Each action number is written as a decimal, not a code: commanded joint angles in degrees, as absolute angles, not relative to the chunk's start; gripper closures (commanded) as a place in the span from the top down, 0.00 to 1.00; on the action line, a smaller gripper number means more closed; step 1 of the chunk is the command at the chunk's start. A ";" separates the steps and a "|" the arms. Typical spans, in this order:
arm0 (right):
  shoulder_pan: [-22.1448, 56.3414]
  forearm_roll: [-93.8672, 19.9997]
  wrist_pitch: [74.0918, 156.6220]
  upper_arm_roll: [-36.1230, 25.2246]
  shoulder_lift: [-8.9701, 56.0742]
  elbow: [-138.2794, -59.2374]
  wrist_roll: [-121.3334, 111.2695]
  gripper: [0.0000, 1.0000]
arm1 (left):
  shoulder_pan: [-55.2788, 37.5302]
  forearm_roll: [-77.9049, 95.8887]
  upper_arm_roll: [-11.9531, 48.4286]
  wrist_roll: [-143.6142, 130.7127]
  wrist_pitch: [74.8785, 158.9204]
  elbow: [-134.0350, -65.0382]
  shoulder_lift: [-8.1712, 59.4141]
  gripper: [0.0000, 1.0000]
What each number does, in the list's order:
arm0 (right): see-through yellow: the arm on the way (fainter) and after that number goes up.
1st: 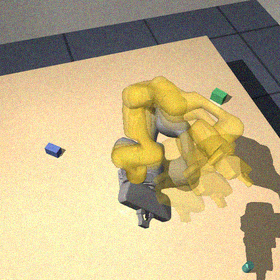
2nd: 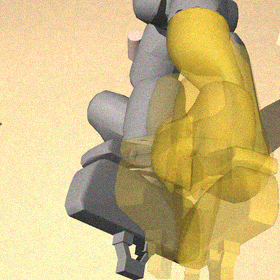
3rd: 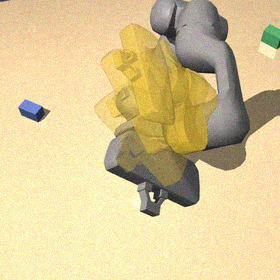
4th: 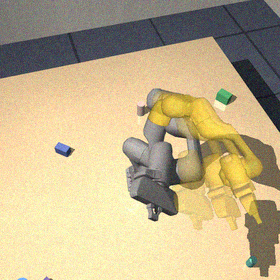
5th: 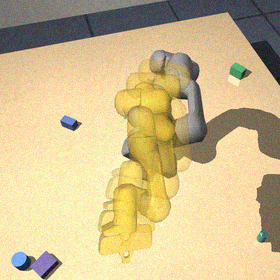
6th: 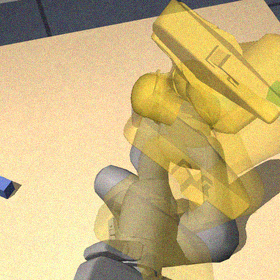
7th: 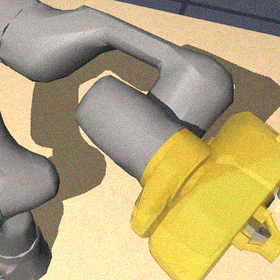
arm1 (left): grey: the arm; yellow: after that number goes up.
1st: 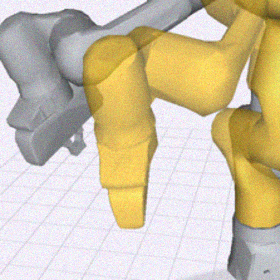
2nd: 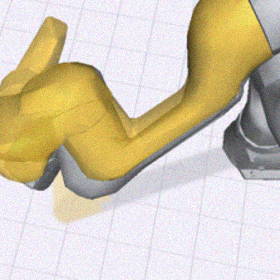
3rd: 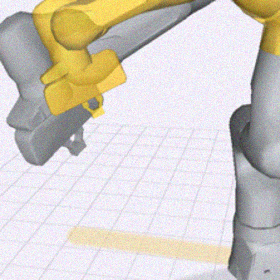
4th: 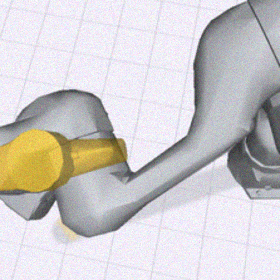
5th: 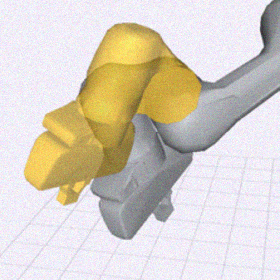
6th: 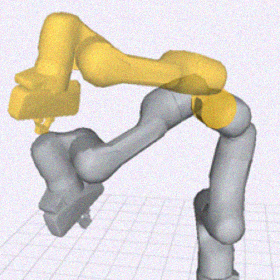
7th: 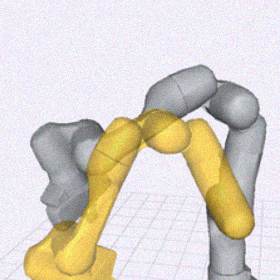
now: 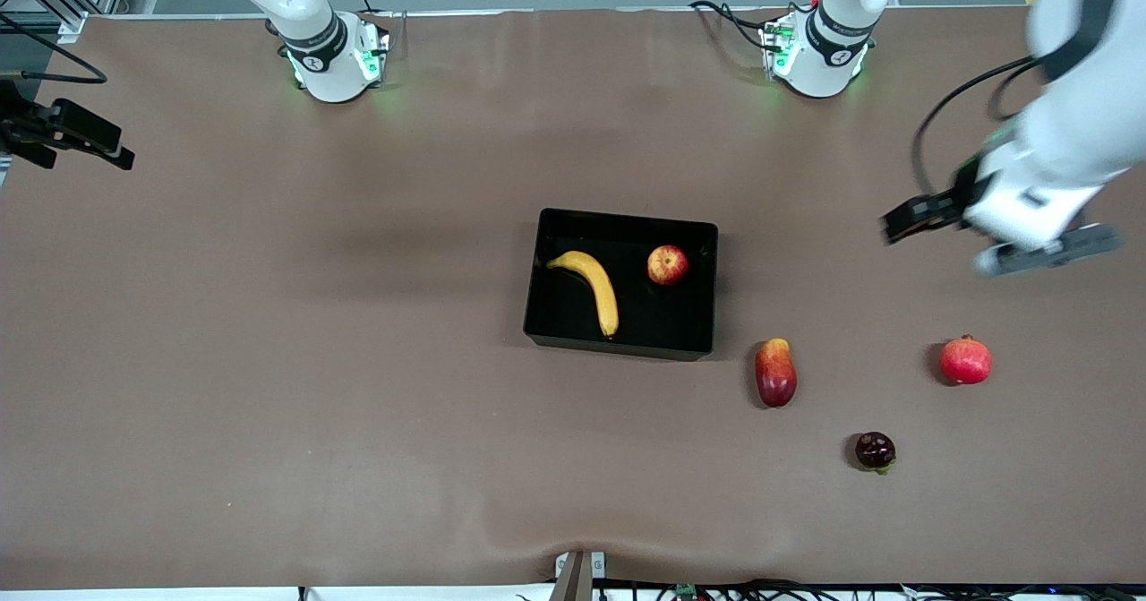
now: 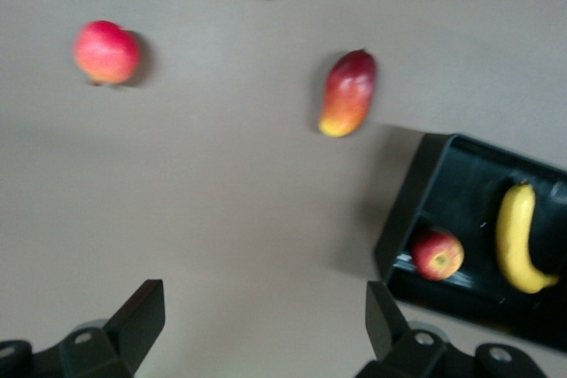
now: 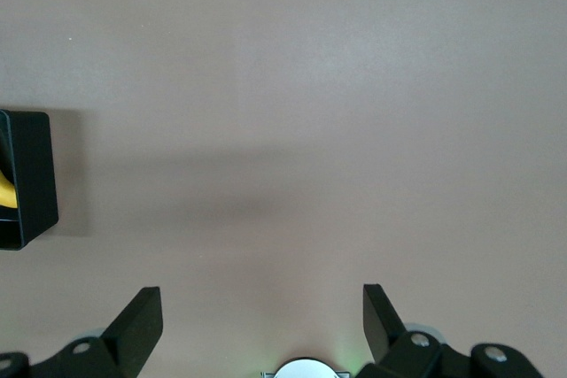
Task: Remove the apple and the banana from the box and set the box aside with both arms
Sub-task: 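Lower the left gripper into the tray onto the red apple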
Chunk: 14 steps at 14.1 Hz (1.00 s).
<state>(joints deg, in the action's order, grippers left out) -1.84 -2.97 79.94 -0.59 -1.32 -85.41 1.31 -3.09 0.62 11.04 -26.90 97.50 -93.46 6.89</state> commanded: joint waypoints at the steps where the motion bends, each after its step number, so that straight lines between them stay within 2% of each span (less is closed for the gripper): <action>1: -1.93 -3.25 79.01 -0.53 -0.97 -84.29 0.97 1.00 | -7.62 0.44 12.65 -36.00 103.33 -95.61 10.27 1.00; 5: -1.93 -3.25 79.01 -0.53 -0.97 -84.29 0.97 1.00 | -13.70 0.44 12.74 -41.56 113.46 -102.30 14.49 1.00; 7: -2.11 -3.25 79.01 -0.53 -0.97 -84.29 0.88 1.00 | -16.77 0.44 12.74 -45.94 113.82 -103.00 16.69 1.00; 10: -2.02 -3.25 79.01 -0.53 -0.97 -84.29 0.88 1.00 | -20.38 0.44 12.74 -53.07 120.12 -105.38 19.50 1.00; 14: -2.02 -3.25 79.10 -0.53 -0.97 -84.29 0.88 1.00 | -23.64 0.35 12.57 -59.14 125.67 -105.03 24.60 1.00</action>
